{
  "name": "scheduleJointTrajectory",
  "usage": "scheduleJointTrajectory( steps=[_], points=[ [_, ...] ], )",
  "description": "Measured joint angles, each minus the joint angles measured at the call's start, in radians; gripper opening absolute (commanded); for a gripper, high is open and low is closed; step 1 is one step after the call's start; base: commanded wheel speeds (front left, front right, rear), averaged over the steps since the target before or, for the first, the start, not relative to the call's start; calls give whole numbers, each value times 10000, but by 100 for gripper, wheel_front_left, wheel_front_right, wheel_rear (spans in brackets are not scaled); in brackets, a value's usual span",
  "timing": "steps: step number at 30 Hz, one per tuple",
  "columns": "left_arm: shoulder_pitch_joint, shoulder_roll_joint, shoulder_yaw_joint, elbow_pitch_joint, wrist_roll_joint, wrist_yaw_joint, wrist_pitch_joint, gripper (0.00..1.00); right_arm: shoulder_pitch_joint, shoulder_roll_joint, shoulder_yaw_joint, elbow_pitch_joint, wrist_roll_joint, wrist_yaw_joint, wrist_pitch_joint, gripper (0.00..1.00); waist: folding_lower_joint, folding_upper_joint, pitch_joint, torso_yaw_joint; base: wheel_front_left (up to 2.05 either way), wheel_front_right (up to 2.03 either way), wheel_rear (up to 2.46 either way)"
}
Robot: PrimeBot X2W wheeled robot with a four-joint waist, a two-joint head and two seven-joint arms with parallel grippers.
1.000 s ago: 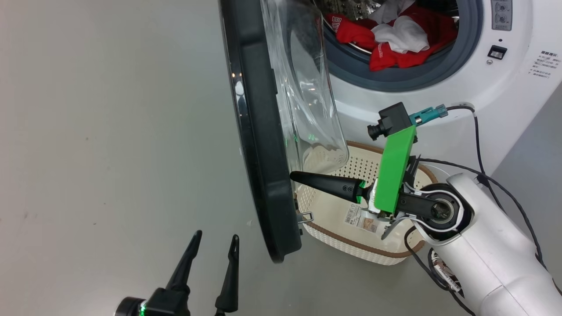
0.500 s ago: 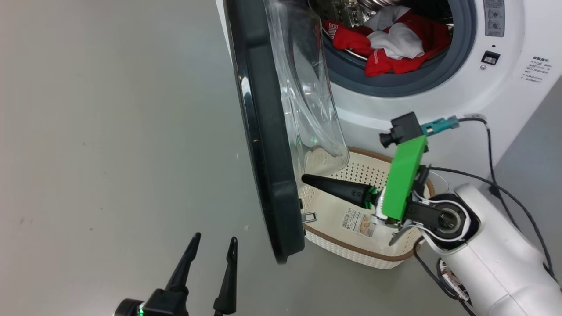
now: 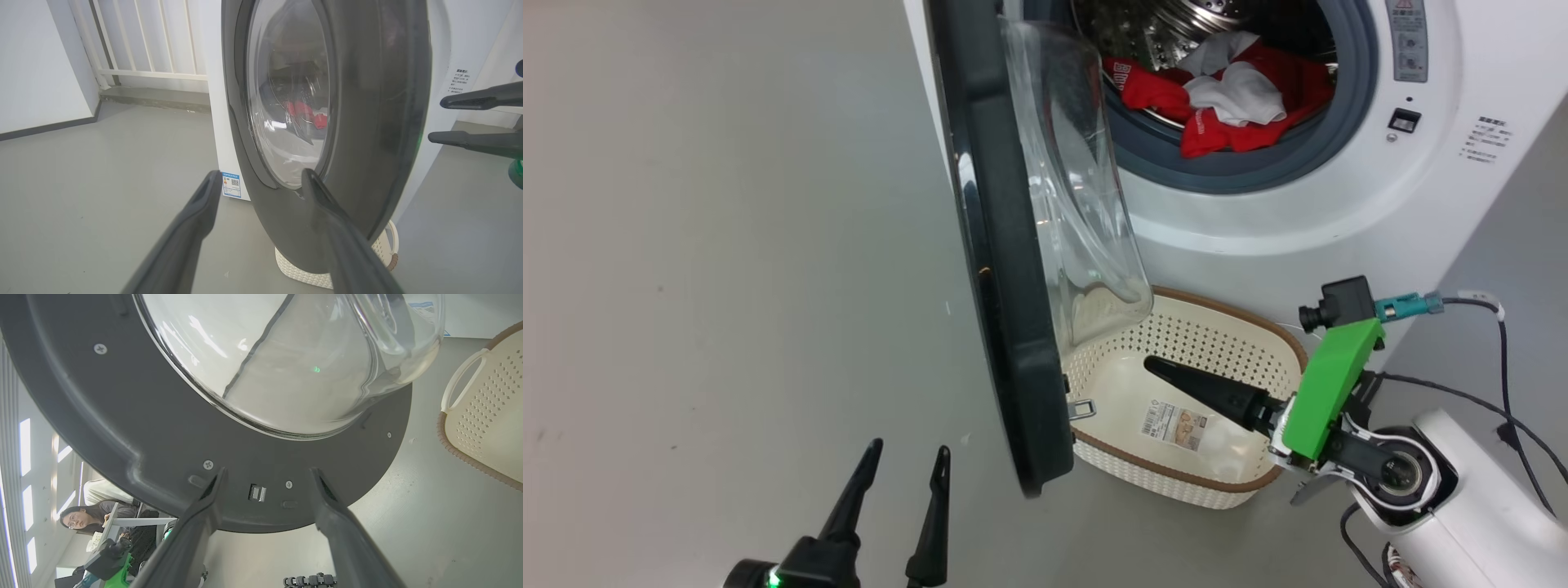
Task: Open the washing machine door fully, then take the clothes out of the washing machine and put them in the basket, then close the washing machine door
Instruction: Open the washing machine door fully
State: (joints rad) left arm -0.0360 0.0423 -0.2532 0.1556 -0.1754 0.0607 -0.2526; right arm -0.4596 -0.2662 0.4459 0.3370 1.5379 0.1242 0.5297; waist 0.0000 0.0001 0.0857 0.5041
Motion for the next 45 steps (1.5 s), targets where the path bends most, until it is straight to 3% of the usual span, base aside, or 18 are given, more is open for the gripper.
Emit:
scheduleJointTrajectory(
  steps=[22, 41, 45],
  points=[
    [184, -2, 593, 4, 259, -102, 2, 100, 1882, -1333, 151, -134, -767, 0, -2506, 100, 0, 0, -39, -963, 0, 0, 0],
    [206, -2, 773, 33, 259, -174, 2, 100, 2103, -2504, 2073, 652, -2934, 2, -7248, 100, 0, 0, -94, -1112, 0, 0, 0],
    [281, -2, 775, 42, 259, -174, 2, 100, 2100, -2569, 2278, 1112, -3684, 2, -7768, 100, 0, 0, -120, -1109, 0, 0, 0]
  ],
)
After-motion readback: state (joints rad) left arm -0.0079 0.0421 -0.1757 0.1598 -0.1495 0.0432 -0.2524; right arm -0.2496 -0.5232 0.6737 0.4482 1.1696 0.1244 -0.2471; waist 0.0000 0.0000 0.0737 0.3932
